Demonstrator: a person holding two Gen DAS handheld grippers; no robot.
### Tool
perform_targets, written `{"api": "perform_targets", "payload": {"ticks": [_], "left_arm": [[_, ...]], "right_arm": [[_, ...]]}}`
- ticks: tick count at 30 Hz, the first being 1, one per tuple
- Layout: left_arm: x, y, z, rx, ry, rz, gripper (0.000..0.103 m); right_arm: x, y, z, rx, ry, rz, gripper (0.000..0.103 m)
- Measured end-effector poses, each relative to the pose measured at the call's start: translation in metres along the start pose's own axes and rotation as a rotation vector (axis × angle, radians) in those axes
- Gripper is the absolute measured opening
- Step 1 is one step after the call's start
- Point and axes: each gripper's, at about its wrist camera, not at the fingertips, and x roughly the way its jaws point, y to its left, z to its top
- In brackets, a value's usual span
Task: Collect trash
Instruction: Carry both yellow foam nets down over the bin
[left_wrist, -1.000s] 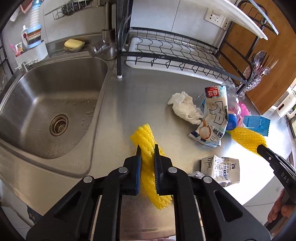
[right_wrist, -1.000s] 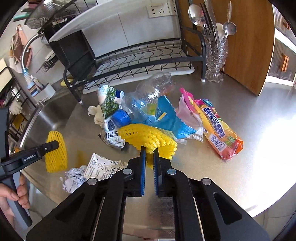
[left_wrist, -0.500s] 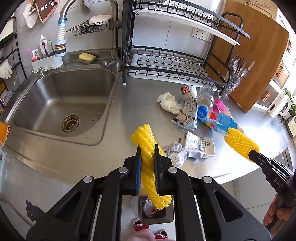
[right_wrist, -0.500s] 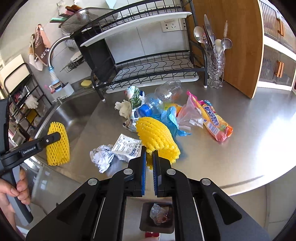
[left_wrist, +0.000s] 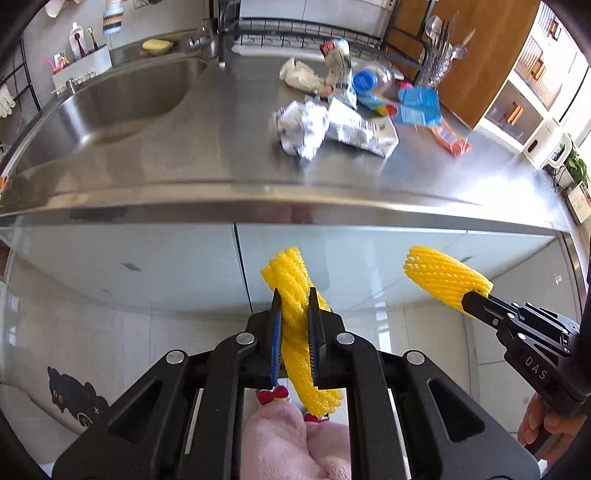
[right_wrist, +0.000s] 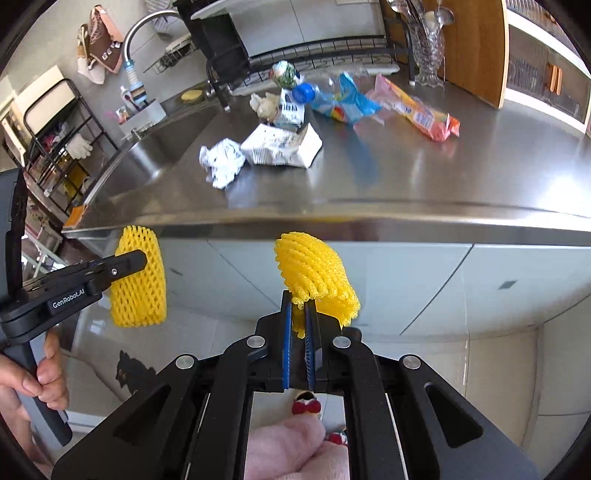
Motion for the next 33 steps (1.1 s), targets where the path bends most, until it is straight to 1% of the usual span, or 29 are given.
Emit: {"api": "perform_targets", "payload": {"ticks": [3,7,11,14,17,21,25,30,33], "left_arm": [[0.029,-0.003,-0.021,0.012,0.063,-0.020,0.011],[0.075,-0.008,-0.049,0.046,0.146,-0.039,0.011],[0.126,-0.007,-0.072,0.052,0.225,-0.090,0.011],[0.163,-0.001,-0.086,0.026,0.271,-0.120,0.011],[0.196,0.005,-0.097,-0.001,0.312,-0.140,0.011],[0.239,0.008,-0.110,0.006,0.360,-0.153,0.011],[0.281,0.009,-0.121,0.010,0.414,-0.165,0.011],[0.311,0.008,-0.132,0.037,0.442,-0.169,0.011],[0.319,0.008,-0.132,0.048,0.447,-0.168,0.015]], "right_arm": [[0.025,-0.008,-0.023,0.020,0.062,-0.001,0.008],[0.066,-0.024,-0.054,0.083,0.154,0.006,0.008],[0.111,-0.034,-0.074,0.113,0.219,-0.009,0.008],[0.145,-0.039,-0.083,0.134,0.251,0.005,0.008],[0.185,-0.049,-0.092,0.174,0.302,0.017,0.008],[0.234,-0.067,-0.104,0.243,0.366,0.027,0.008],[0.266,-0.080,-0.113,0.291,0.410,0.041,0.008],[0.296,-0.087,-0.120,0.322,0.441,0.038,0.008],[0.310,-0.089,-0.116,0.331,0.456,0.046,0.008]]}}
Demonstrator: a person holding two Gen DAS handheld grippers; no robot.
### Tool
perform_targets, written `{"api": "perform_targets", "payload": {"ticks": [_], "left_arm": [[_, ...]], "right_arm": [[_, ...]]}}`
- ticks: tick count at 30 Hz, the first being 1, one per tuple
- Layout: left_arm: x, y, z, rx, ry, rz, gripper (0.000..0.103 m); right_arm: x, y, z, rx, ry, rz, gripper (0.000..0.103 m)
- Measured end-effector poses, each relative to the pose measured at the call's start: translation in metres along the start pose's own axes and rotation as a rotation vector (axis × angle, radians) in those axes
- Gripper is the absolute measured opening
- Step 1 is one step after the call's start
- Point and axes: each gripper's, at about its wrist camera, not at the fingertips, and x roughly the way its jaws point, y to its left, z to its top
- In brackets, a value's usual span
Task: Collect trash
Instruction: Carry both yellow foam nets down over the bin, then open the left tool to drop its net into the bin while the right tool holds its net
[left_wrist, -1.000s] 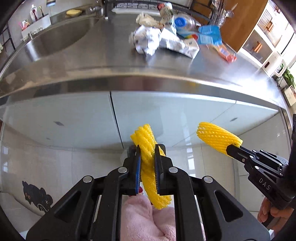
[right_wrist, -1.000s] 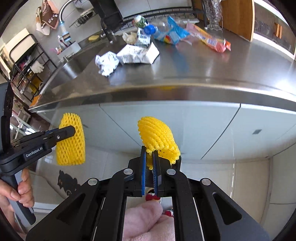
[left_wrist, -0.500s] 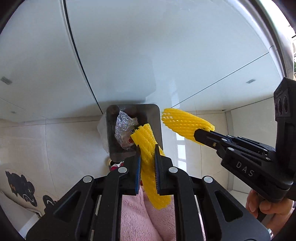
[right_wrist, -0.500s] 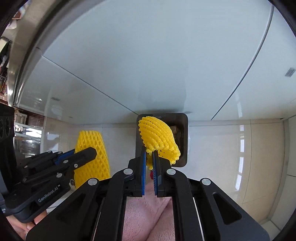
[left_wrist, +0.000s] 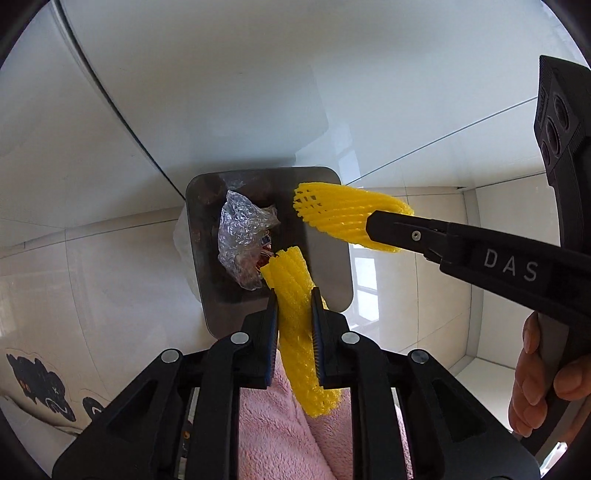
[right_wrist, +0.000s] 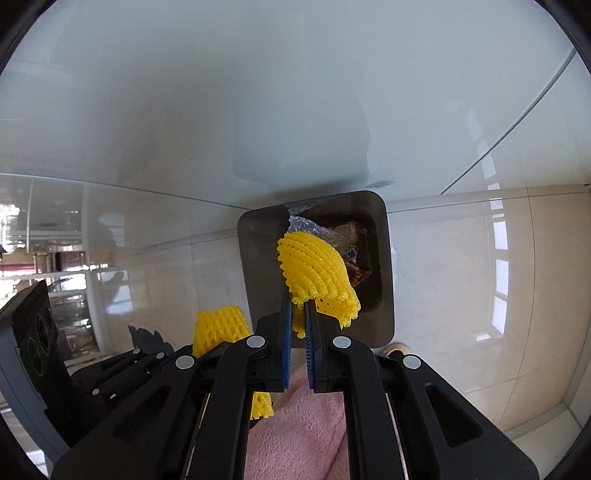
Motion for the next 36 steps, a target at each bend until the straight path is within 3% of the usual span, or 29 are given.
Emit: {"api": "perform_targets", "payload": {"ticks": [4,6,7,8,10,15,20,26,33,36], "left_arm": [[0.000,0.003,0.004,0.004,-0.016,0.018,0.027],[-0.003,0.004,0.007,-0.003,-0.019,0.029,0.043],[-0.004,0.005,0.009,-0.004,-0.024,0.030,0.046],[-0.006,0.005,0.009,-0.005,-0.027,0.032,0.052],[-0.010,0.007,0.009,-0.010,-0.033,0.036,0.060],[-0.028,0.011,0.011,-0.034,-0.061,0.048,0.084],[-0.055,0.010,0.010,-0.053,-0.103,0.042,0.090],[-0.064,0.008,0.005,-0.060,-0.111,0.041,0.090],[-0.076,0.002,0.002,-0.062,-0.127,-0.008,0.090],[-0.086,-0.008,-0.001,-0.031,-0.142,-0.030,0.090]], "right_arm": [[0.005,0.001,0.006,0.023,0.004,0.006,0.011],[0.006,0.000,0.007,0.044,0.004,0.013,0.012],[0.008,-0.001,0.008,0.053,0.004,0.013,0.016],[0.007,-0.002,0.008,0.059,0.001,0.017,0.021],[0.004,-0.002,0.009,0.077,-0.016,0.023,0.057],[-0.010,0.000,0.013,0.094,-0.043,0.035,0.065],[-0.026,0.009,0.015,0.095,-0.048,0.089,0.069],[-0.029,0.013,0.017,0.175,0.012,0.189,0.076],[-0.047,0.015,0.014,0.251,0.025,0.231,0.089],[-0.056,0.018,0.012,0.266,0.030,0.247,0.089]]}}
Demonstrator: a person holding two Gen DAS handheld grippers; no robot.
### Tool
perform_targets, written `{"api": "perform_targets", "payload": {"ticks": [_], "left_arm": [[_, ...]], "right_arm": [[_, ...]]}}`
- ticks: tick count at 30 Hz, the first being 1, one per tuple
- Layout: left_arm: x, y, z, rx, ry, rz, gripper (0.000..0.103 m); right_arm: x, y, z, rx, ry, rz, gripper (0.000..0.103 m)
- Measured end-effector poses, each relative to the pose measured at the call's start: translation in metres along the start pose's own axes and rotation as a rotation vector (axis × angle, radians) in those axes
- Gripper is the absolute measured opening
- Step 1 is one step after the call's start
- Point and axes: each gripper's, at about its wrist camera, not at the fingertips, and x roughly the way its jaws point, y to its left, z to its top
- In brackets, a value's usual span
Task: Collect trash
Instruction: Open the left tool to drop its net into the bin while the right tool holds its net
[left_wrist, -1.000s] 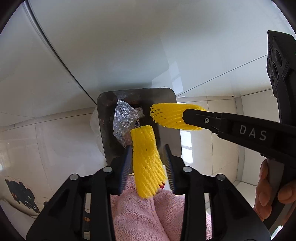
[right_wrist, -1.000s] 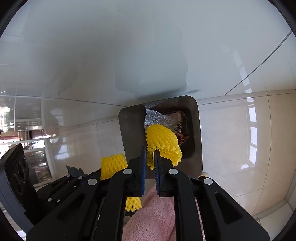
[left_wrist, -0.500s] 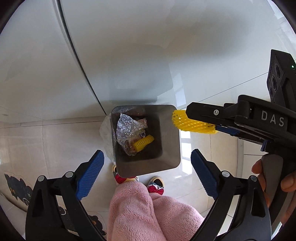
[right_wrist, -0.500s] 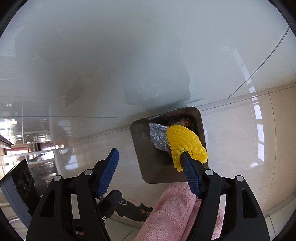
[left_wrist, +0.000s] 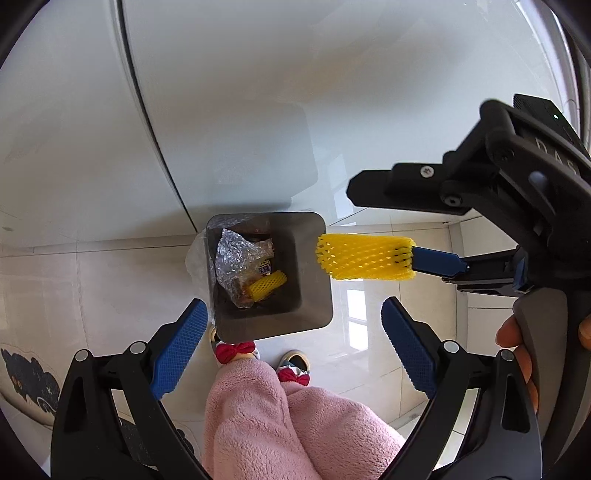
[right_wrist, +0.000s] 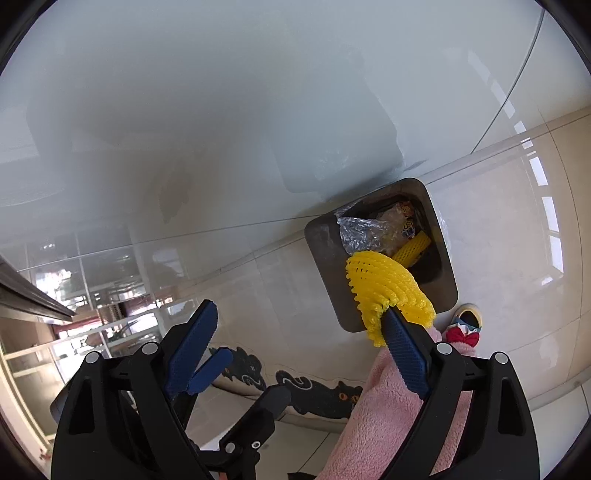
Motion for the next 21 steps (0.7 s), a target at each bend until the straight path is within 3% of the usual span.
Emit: {"api": "perform_targets", "payload": {"ticks": [3,16,21], "left_arm": [[-0.011,-0.008,-0.003,0.022,-0.020,-0.044,0.090],[-0.040,-0.018,-0.006,0.082,-0.040,-0.201,0.089],[-0.040,-0.026,0.000,0.119,-0.038,-0.197,0.089]], "right_arm": [[-0.011,0.006,-0.006,0.044,0.003,0.071,0.100],[-0.045,0.022,-0.027,0.126,0.036,0.249,0.100],[-0.048,0.029,-0.030,0.104,0.054,0.259,0.100]]}}
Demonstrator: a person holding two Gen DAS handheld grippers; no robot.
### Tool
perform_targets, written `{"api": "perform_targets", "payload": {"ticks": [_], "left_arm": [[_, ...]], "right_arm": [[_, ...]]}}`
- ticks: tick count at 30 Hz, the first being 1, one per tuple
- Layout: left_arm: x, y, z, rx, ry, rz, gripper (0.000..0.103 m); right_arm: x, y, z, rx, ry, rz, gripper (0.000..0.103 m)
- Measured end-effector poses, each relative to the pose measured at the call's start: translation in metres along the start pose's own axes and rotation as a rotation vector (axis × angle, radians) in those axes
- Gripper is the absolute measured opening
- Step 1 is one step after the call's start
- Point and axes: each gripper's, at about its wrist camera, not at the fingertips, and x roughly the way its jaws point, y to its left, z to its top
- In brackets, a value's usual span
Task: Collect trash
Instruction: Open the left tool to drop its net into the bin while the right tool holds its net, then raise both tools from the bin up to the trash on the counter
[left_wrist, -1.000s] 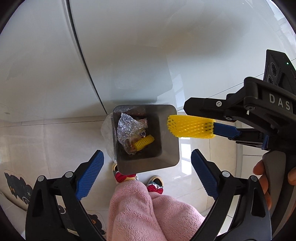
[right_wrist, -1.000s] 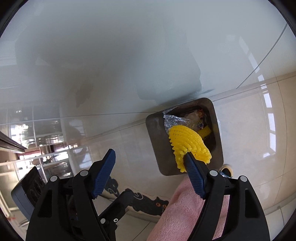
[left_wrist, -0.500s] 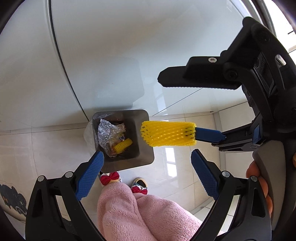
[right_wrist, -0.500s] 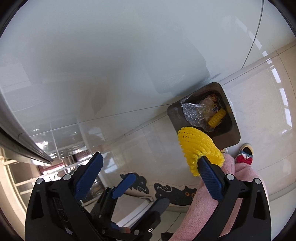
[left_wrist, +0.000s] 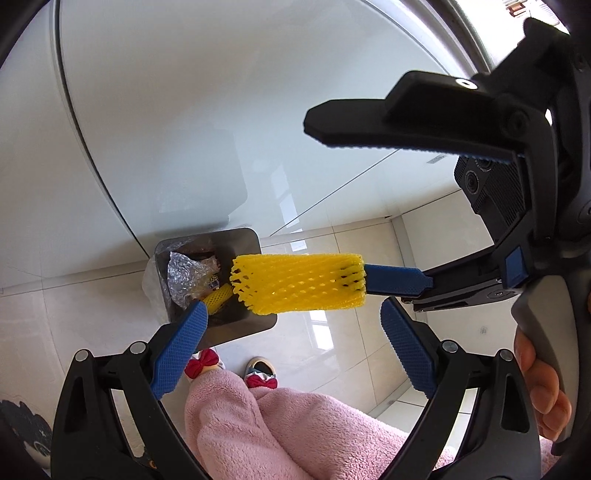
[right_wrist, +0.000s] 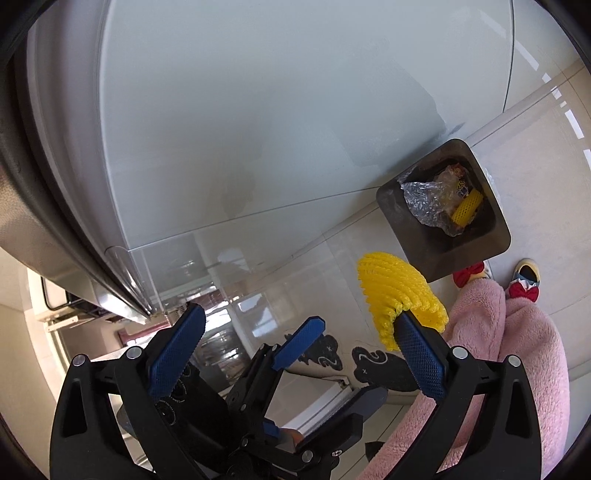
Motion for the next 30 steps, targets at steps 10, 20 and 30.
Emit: {"api": "perform_targets", "payload": {"ticks": [10,20,30], "left_arm": [[0.005,0.009,0.010,-0.026,0.010,0.118,0.089],[-0.047,0.002,0.015,-0.046,-0.048,0.172,0.090],[-0.151,-0.028,0.042,-0.056,-0.215,0.220,0.093]], "right_arm": [[-0.018,0.005,0.001,-0.008,-0.016,-0.002,0.100],[-0.057,0.034,-0.008,-0.120,-0.086,-0.108,0.100],[-0.154,0.105,-0.029,-0.346,-0.312,-0.272,0.100]]}}
